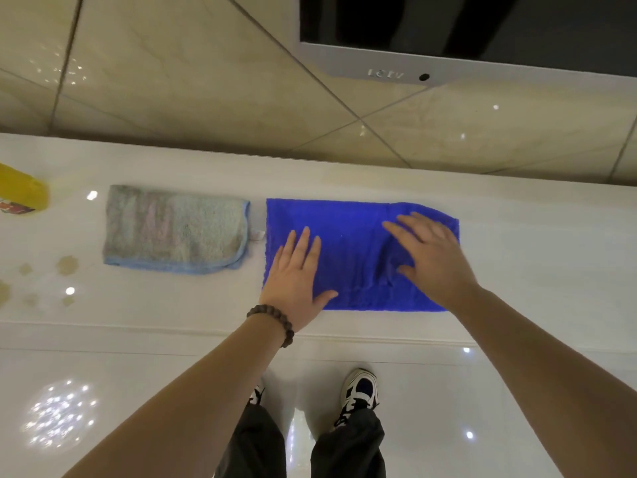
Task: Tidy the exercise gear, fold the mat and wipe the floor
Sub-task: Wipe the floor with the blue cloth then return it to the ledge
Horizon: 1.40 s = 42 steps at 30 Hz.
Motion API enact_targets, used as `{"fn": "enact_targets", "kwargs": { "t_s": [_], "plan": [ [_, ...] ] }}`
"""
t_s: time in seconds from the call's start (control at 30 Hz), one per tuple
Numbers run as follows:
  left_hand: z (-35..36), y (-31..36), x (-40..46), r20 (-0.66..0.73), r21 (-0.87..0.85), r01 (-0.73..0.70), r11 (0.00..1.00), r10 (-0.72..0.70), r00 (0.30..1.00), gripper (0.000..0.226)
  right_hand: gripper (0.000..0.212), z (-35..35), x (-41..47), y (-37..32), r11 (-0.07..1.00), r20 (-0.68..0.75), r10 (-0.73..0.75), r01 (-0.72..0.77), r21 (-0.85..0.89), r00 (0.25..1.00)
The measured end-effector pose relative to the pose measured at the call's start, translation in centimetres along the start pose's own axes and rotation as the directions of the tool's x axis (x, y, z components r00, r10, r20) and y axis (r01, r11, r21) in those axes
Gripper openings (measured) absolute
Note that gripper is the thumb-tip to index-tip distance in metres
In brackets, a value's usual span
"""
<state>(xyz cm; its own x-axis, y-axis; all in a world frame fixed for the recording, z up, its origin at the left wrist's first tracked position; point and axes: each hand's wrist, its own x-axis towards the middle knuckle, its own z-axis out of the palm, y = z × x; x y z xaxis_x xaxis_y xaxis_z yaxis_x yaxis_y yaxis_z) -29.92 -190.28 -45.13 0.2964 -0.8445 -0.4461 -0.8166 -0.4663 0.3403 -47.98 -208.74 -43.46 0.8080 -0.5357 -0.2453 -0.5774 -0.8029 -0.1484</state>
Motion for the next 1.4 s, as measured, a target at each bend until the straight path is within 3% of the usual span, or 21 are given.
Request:
{"fn": "enact_targets", "kwargs": {
  "t_s": [0.07, 0.1, 0.2, 0.3, 0.37, 0.43, 0.5, 0.53, 0.63, 0.67, 0.7, 0.8, 0.87, 1.13, 1.3, 1.4],
  "plan": [
    [0.8, 0.5, 0.5, 0.081, 0.088, 0.033, 0.996, -0.040, 0.996, 0.102, 0.054, 0.9, 0.8, 0.0, 0.998, 0.136, -0.033, 0.039, -0.040, 0.990],
    [1.2, 0.5, 0.7, 0.099, 0.119, 0.053, 0.991, -0.065, 0.993, 0.106, 0.041, 1.1, 1.0, 0.2, 0.999, 0.135, -0.046, 0.048, -0.014, 0.990],
    [1.6, 0.2, 1.1, 0.119, 0.181, 0.077, 0.981, -0.099, 0.988, 0.110, 0.015, 0.2, 0.5, 1.7, 0.986, -0.036, -0.161, 0.162, 0.027, 0.986],
    [1.3, -0.1, 1.1, 0.139, 0.198, 0.060, 0.978, -0.089, 0.986, 0.109, 0.019, -0.6, -2.1, 3.9, 0.972, -0.047, -0.233, 0.233, -0.018, 0.971],
    [1.2, -0.1, 1.0, 0.145, 0.216, 0.054, 0.975, -0.087, 0.986, 0.104, 0.020, 0.0, -4.2, 5.7, 0.967, 0.045, -0.247, 0.249, -0.055, 0.968],
    [0.8, 0.1, 0.9, 0.120, 0.199, 0.073, 0.977, -0.098, 0.988, 0.093, 0.007, 0.4, -5.7, 6.6, 0.980, 0.144, -0.170, 0.182, -0.080, 0.975],
    [0.1, 0.4, 0.8, 0.026, 0.148, 0.110, 0.983, -0.115, 0.993, 0.074, 0.047, 0.4, -6.0, 6.3, 1.000, 0.167, -0.005, 0.007, -0.007, 0.986],
    [-0.3, 0.6, 1.0, -0.058, 0.133, 0.118, 0.984, -0.111, 0.992, 0.063, 0.057, 0.1, -5.7, 5.5, 0.998, 0.092, 0.061, -0.063, 0.017, 0.994],
    [-0.8, 1.1, 1.9, -0.256, 0.094, 0.078, 0.992, -0.051, 0.965, 0.040, 0.047, 0.7, -4.8, 1.6, 0.993, -0.257, 0.109, -0.093, 0.074, 0.960],
    [-0.6, 1.2, 2.3, -0.265, 0.075, 0.057, 0.996, -0.035, 0.964, 0.041, 0.042, 1.3, -4.4, 0.1, 0.987, -0.285, 0.147, -0.124, 0.099, 0.947],
    [-0.1, 1.3, 2.6, -0.241, 0.069, 0.042, 0.997, -0.025, 0.970, 0.047, 0.041, 2.2, -3.9, -1.4, 0.982, -0.262, 0.180, -0.156, 0.111, 0.948],
    [2.0, 0.9, 2.9, -0.114, 0.158, 0.048, 0.986, -0.030, 0.993, 0.072, 0.058, 5.1, -2.7, -4.2, 0.965, 0.033, 0.255, -0.256, 0.051, 0.966],
    [3.2, 0.3, 2.9, -0.086, 0.221, 0.062, 0.973, -0.043, 0.995, 0.081, 0.065, 6.5, -2.1, -4.2, 0.961, 0.093, 0.276, -0.275, -0.019, 0.957],
    [2.9, -0.9, 4.6, -0.115, 0.287, 0.065, 0.956, -0.032, 0.993, 0.088, 0.077, 6.9, -0.2, 0.0, 0.961, 0.037, 0.241, -0.233, -0.147, 0.970],
    [2.4, -0.6, 5.4, -0.105, 0.301, 0.090, 0.949, -0.061, 0.993, 0.089, 0.079, 7.4, 0.0, -0.8, 0.882, -0.047, 0.463, -0.466, -0.078, 0.885],
    [1.8, -0.2, 5.1, -0.053, 0.305, 0.090, 0.948, -0.078, 0.996, 0.087, 0.080, 6.7, -0.2, -1.2, 0.870, 0.011, 0.490, -0.489, -0.064, 0.872]
  ]
}}
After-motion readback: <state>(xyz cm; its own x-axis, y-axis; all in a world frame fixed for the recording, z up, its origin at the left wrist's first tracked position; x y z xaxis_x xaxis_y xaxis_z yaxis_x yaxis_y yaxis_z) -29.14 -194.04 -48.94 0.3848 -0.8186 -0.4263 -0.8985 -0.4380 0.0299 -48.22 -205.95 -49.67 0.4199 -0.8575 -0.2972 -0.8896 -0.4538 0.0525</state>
